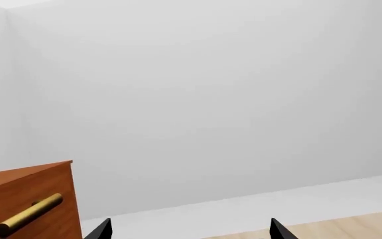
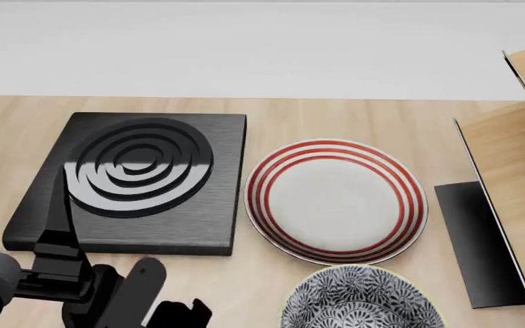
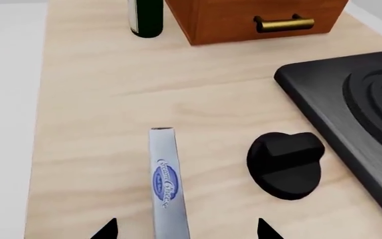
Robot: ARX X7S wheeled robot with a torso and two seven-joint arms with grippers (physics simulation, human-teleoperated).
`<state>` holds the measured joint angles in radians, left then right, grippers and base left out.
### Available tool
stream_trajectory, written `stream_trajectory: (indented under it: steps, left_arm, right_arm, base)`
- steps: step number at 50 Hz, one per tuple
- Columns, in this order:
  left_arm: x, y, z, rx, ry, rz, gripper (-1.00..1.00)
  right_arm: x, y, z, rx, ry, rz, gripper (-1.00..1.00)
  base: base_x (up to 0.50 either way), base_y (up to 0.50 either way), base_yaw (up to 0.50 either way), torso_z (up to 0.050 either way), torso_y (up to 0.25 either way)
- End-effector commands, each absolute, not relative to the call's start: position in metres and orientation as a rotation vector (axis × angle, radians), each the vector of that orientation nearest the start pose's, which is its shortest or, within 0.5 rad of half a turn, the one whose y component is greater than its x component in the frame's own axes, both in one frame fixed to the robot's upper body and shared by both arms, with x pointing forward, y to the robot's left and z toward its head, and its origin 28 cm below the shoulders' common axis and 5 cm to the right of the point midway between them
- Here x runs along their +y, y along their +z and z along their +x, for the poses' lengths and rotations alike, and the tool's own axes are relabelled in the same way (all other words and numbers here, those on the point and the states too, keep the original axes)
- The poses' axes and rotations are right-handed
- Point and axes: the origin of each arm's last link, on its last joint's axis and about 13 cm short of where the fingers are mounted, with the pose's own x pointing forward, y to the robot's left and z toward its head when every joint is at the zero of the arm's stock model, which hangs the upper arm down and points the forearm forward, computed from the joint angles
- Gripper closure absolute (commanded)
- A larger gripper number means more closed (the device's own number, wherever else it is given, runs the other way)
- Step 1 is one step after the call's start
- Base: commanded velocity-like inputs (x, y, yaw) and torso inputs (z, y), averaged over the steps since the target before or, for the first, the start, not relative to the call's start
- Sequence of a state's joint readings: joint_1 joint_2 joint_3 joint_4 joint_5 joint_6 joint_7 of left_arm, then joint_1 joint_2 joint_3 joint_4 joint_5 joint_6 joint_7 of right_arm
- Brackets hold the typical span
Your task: Pick up the cream cheese and put it in the bowl.
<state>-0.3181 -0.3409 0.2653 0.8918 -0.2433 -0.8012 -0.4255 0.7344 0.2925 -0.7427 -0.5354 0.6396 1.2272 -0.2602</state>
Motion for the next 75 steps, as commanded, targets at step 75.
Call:
stream_trajectory:
  steps: [75]
  left_arm:
    - [0.200, 0.176, 0.207, -0.328, -0.006, 0.147, -1.00]
  right_arm:
    - [-0.001, 0.110, 0.256, 0.510, 1.252, -0.463, -1.00]
  base:
    - [0.00, 0.00, 0.00, 0.000, 0.000]
